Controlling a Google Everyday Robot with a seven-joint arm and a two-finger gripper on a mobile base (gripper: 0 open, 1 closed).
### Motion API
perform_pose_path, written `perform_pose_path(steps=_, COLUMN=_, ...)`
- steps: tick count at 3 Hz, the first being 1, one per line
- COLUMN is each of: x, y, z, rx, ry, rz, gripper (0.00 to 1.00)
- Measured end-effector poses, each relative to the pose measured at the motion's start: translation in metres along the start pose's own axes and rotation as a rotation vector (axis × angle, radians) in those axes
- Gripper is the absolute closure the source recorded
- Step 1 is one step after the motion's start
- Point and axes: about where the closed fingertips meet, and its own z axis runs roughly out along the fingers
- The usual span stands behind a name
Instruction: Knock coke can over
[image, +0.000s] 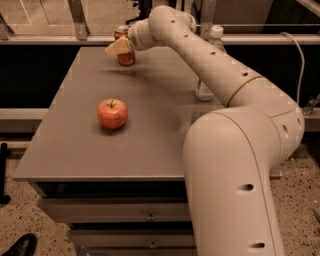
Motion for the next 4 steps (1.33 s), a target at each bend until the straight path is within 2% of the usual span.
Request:
perform_pose_path(steps=1, x=-0.003, y=0.013, z=0.004, rx=-0.039, ry=-0.042, rz=0.061, gripper=0.38)
perform_pose_path(steps=2, x=-0.004, y=0.021, z=0.002, rx=-0.057, ry=-0.062, rz=0.089, gripper=0.62)
perform_pose_path(steps=3, x=-0.016, y=0.023, z=-0.015, rx=-0.082, ry=-0.084, rz=0.043, gripper=0.93)
perform_pose_path(steps=4, x=-0.028, y=0.023, z=-0.043, rx=-0.145, ry=-0.107, rz=-0.031, gripper=1.00)
